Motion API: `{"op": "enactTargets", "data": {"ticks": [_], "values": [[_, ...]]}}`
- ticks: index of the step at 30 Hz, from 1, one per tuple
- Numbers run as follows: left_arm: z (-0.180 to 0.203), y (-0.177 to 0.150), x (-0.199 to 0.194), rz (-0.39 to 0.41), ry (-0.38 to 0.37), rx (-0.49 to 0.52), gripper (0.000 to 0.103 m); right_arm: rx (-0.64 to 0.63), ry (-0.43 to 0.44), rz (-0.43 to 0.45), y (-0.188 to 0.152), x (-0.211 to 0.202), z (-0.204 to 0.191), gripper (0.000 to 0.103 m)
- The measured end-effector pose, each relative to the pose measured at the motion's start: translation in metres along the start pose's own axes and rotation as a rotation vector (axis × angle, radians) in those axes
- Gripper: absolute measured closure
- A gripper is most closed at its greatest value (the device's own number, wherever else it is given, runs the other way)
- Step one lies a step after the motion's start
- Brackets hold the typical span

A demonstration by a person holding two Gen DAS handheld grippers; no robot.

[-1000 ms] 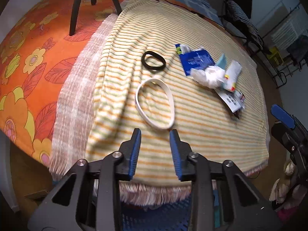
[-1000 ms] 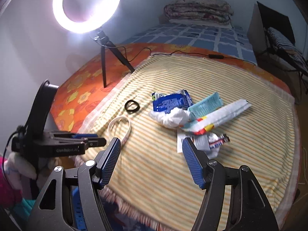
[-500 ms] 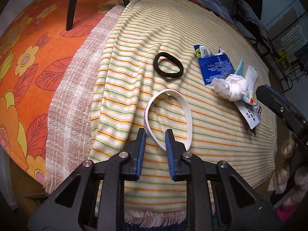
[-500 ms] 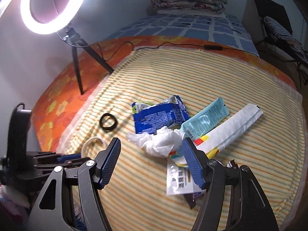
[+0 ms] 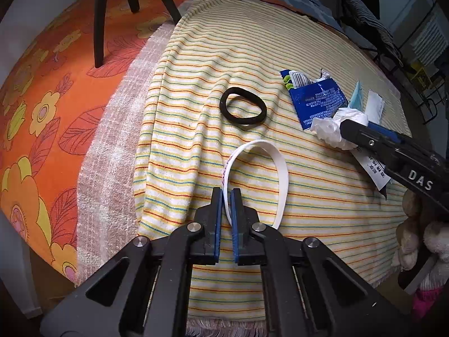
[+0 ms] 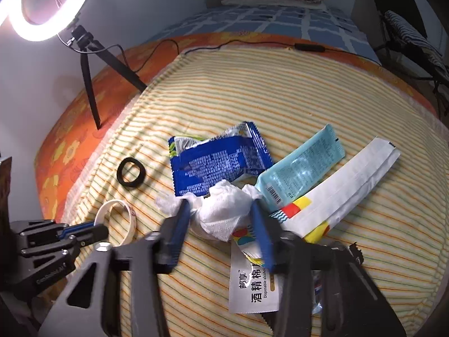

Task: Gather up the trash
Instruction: 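Grasp the white rubber band with the left tool while the right tool grasps the white tissue, then carry both items over the blue basket and open both tools to drop them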

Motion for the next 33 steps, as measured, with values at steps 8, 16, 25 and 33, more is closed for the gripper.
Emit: {"op": "enactTargets", "data": {"ticks": [8,16,25,33], "values": [[-0.009,0.005,-0.010,0.040,0.003,0.003,0.102,0.014,0.026,0.038,0.001,-0.012,-0.004,0.082],[-0.016,0.010,-0.025,0.071,-0.012,-0.009,0.102,-0.014,0.043,0.078,0.007,-0.029,-0.018,0.082],[-0.021,0.005,-0.067,0.138,-0.055,-0.013,0.102,-0.047,0.070,0.125,0.000,-0.064,-0.039,0.082],[-0.011,-0.023,-0.107,0.204,-0.092,0.051,0.102,-0.087,0.095,0.172,-0.022,-0.104,-0.069,0.082]]}}
Point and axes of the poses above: each gripper's, at about its wrist camera, not at the fingertips, and x roughly the way its jaws point, z to its right, y to its top, the point moved 6 cm from there along x, roughly the way its jaws point, and after that the axes turned 12 degrees about y, right-handed, at the moved point
